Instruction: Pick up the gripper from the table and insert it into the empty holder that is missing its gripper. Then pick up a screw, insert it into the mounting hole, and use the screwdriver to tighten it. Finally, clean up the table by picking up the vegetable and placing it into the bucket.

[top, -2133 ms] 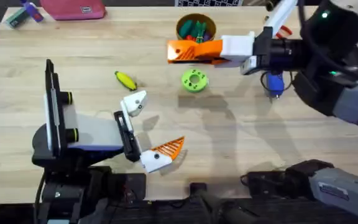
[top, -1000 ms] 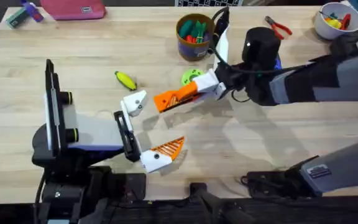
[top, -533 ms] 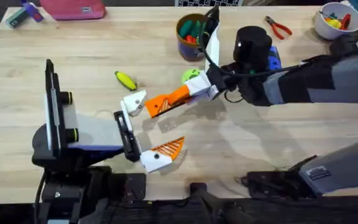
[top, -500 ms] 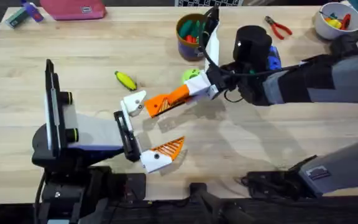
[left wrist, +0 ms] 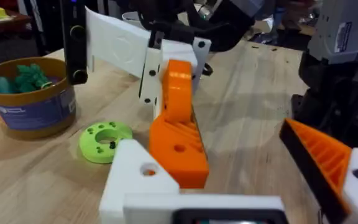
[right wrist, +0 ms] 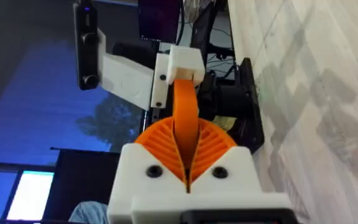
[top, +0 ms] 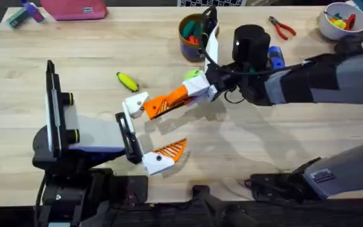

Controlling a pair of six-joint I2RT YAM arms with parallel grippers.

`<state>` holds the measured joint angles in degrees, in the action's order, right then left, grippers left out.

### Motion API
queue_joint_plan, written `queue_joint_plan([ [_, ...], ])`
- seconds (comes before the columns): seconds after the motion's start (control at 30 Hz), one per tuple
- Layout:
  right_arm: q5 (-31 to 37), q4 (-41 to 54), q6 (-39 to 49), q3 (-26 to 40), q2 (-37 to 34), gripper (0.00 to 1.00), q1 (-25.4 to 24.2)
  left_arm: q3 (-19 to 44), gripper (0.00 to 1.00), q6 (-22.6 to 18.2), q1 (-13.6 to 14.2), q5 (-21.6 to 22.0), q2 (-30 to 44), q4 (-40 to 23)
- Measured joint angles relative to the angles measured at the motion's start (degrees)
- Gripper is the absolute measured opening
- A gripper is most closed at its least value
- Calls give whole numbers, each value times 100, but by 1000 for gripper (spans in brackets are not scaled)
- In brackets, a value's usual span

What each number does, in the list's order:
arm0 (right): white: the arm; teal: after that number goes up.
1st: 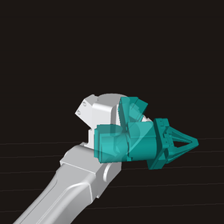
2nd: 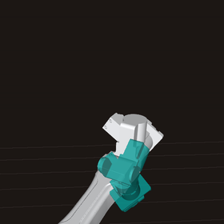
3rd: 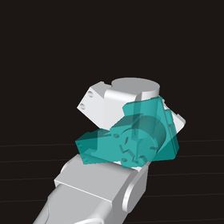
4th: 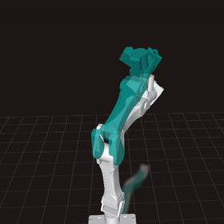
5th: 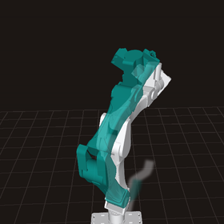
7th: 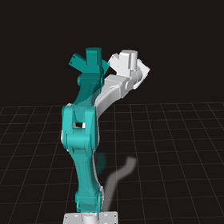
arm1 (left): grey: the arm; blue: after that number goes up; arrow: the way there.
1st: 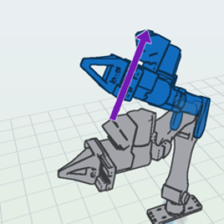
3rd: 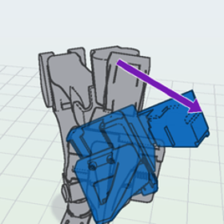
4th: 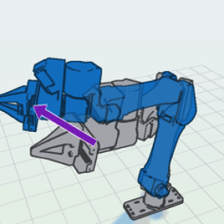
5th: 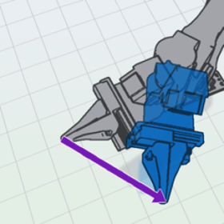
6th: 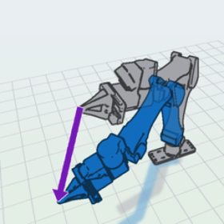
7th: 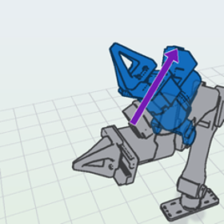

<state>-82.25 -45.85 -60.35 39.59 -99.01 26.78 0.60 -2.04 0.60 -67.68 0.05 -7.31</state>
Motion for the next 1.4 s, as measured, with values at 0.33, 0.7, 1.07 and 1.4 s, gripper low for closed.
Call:
queue_joint_plan([
  [0.33,139,63,36,207,-8,9,127,0,985,-13,0,33,0,7],
  [0.7,621,163,-135,369,-60,9,401,0,986,-44,0,76,0,13],
  [1.07,829,151,-163,380,-60,9,473,0,985,-24,0,104,0,13],
  [1.4,899,141,-224,382,-60,9,524,0,986,-2,0,111,0,14],
])
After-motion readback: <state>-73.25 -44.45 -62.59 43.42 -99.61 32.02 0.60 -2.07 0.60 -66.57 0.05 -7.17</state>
